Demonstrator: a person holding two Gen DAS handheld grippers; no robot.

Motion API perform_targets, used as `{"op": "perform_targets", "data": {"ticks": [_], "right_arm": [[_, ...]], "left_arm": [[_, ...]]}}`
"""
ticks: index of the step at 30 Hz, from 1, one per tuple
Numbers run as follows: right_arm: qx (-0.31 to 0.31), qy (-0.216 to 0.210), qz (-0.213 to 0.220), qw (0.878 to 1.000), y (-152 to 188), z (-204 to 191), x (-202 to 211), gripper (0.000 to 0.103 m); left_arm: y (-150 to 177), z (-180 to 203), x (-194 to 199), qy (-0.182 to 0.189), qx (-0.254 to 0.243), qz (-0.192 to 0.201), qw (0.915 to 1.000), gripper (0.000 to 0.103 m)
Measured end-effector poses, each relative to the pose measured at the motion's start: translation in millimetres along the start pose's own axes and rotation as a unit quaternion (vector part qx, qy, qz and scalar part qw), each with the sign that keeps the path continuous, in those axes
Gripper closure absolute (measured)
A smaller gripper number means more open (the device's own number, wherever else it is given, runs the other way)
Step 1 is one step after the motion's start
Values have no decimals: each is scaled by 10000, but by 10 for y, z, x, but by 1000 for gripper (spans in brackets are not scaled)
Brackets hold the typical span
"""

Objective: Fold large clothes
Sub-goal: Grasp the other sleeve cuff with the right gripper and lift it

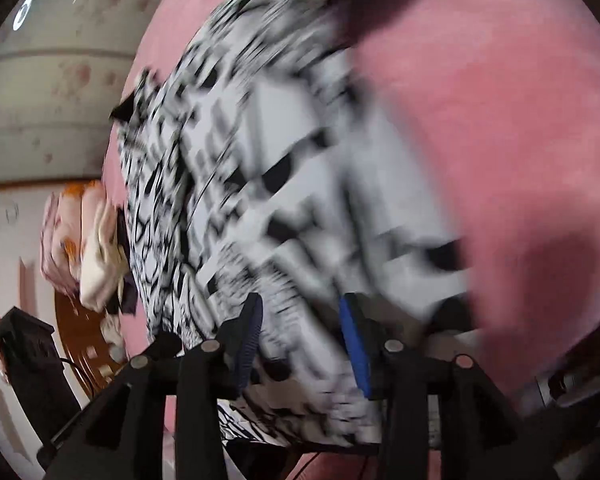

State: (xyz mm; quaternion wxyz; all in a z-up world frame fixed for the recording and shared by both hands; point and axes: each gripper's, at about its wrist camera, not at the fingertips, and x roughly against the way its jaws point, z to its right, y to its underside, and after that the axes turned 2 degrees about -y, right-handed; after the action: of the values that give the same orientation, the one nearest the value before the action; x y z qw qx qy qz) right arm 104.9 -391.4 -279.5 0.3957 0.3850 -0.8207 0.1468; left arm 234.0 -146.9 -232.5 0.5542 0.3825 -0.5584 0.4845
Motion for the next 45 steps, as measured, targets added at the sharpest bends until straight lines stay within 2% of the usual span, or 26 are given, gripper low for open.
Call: {"op": "perform_targets", "data": {"ticks": [3, 8, 14, 18, 23, 30, 32, 35, 37, 38, 39, 42, 45], "right_arm": [[-287, 97, 303, 9991, -219, 369, 331, 59], [-1058, 9, 869, 9906, -599, 1001, 768, 59], [-1607, -540, 1316, 9767, -1107, 1515, 1108, 59], [-1818, -829, 1585, 9669, -1436, 1706, 1204, 59], [-2203, -1222, 1819, 9505, -1811, 1923, 1229, 59], [-2731, -1257, 2373, 9238, -2236, 2152, 1253, 59], [-2898, -1287, 2323, 9195, -2337, 2206, 1199, 59], [-2941, -1180, 2278, 9207, -2465, 2211, 1146, 59], [-2886, -1082, 2279, 9236, -2476, 2186, 1149, 70], [-2863, -1002, 2298, 9248, -2480, 2178, 1152, 82], [-2874, -941, 2312, 9247, -2474, 2192, 1152, 87], [-2921, -1121, 2709, 9103, -2374, 2163, 1212, 95], [-2750, -910, 3090, 9059, -2273, 1996, 1345, 95]], "left_arm": [[-85, 481, -33, -19, -416, -142, 9990, 28], [-204, 1098, -87, 25, -879, -291, 9957, 27], [-376, 1573, -143, 3, -1225, -264, 9921, 27], [-538, 1790, -217, 6, -1136, -286, 9931, 27], [-687, 1882, -307, 76, -1035, -369, 9939, 27], [-767, 1983, -371, -36, -993, -446, 9940, 27], [-779, 1992, -415, -35, -912, -501, 9946, 27], [-781, 1961, -432, -54, -792, -499, 9956, 27], [-783, 1900, -427, -53, -694, -459, 9965, 27], [-778, 1864, -426, -56, -640, -434, 9970, 27], [-784, 1824, -417, -64, -583, -410, 9974, 27], [-810, 1686, -373, 14, -427, -366, 9984, 27], [-822, 1500, -275, 1, -323, -231, 9992, 27]]}}
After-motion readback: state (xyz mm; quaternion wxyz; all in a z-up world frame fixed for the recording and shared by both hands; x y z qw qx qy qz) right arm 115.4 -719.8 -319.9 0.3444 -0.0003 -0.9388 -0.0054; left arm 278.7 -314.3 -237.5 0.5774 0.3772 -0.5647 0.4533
